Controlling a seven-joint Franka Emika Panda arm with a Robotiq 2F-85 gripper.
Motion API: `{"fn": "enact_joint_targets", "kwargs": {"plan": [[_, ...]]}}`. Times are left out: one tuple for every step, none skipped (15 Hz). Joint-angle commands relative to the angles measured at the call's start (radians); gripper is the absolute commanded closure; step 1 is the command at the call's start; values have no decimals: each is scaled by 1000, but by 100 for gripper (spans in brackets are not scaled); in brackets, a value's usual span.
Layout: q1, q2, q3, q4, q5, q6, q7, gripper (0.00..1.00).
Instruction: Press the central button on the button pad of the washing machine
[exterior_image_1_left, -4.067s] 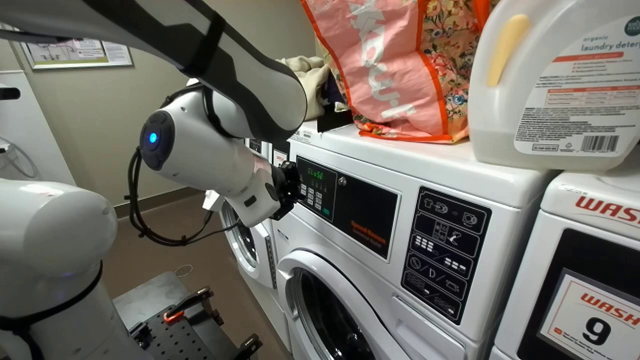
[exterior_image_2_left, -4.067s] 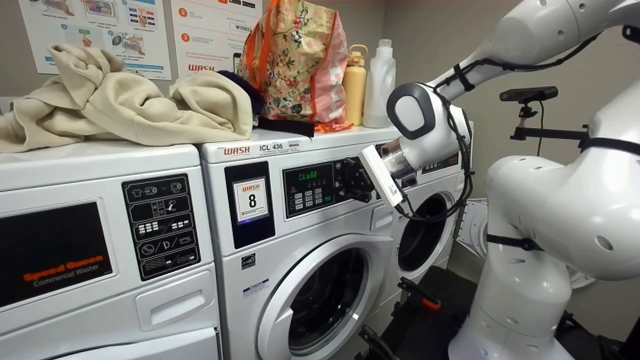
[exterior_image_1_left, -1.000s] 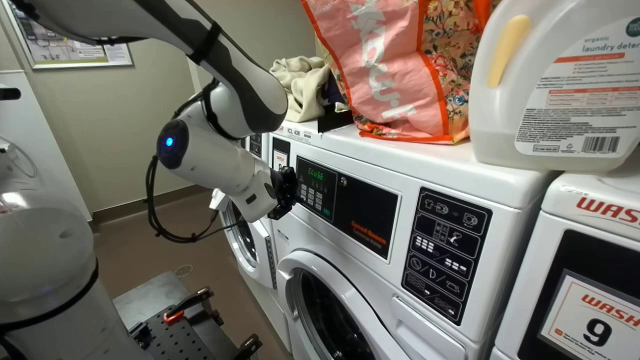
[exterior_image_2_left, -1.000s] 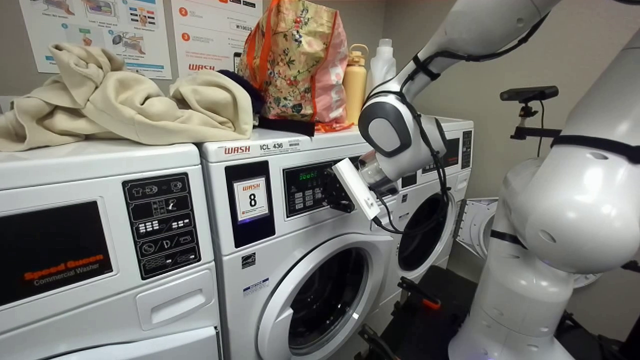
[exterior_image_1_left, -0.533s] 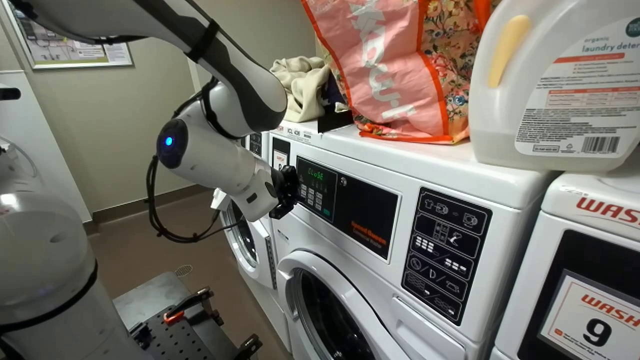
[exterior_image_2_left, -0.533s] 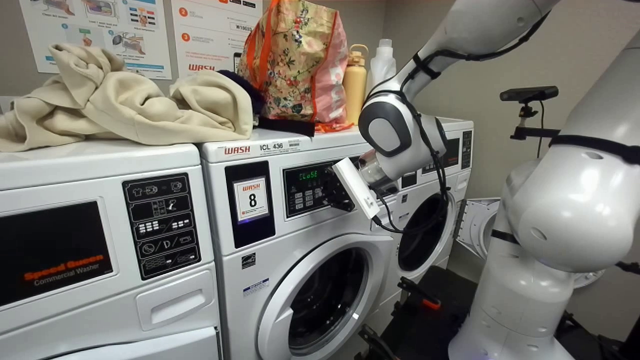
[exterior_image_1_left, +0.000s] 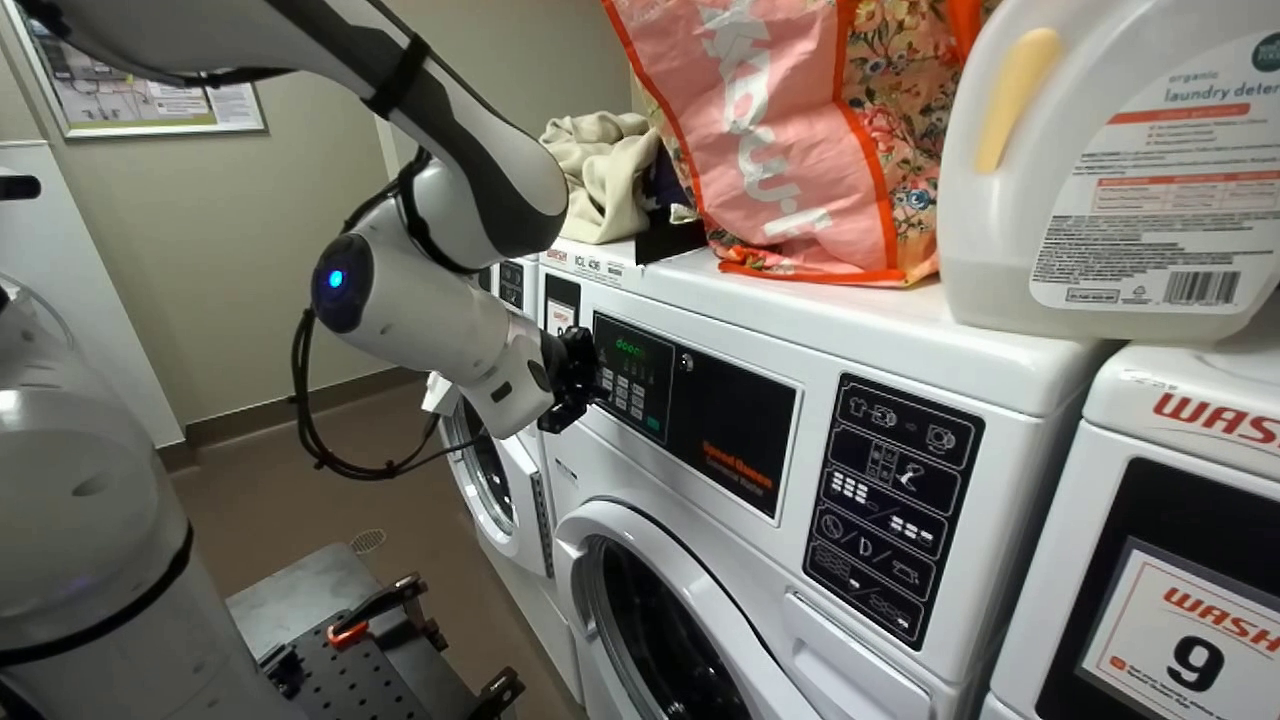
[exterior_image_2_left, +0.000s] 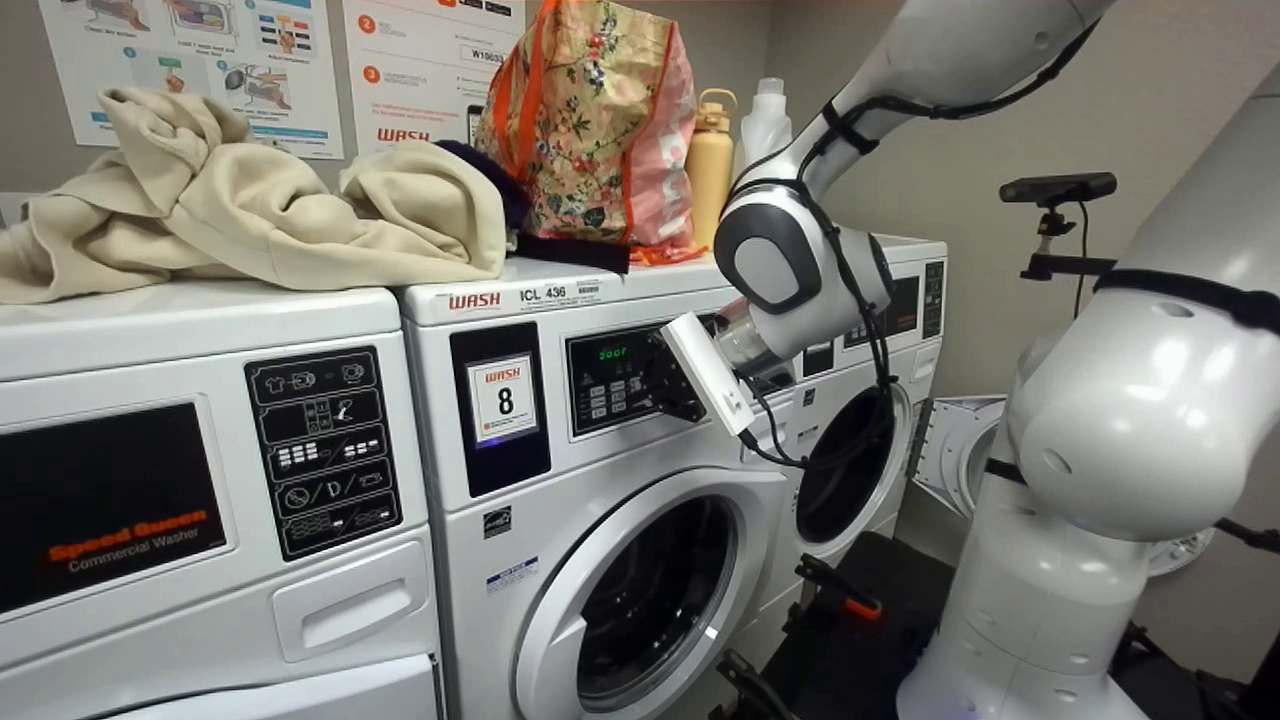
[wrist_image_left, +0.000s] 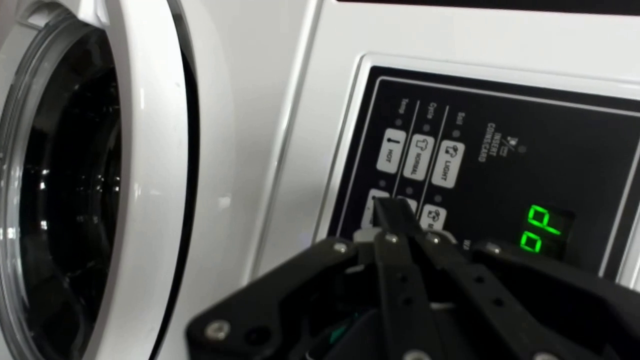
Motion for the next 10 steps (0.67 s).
{"fn": "enact_joint_targets", "kwargs": {"plan": [[-67, -3, 67, -6, 0, -32, 38, 100], [-78, 0, 81, -4, 0, -34, 42, 100], [-90, 3, 94, -3, 0, -38, 46, 100], [-101, 6, 108, 0, 0, -39, 52, 100], [-113, 11, 121, 3, 0, -42, 55, 100], [-123, 16, 133, 7, 0, -43, 56, 100], [-132, 20, 144, 10, 0, -47, 57, 100], [-147, 28, 158, 16, 0, -49, 56, 100], [-159, 38, 169, 24, 0, -50, 56, 100], [-175, 47, 181, 32, 0, -52, 55, 100]]}}
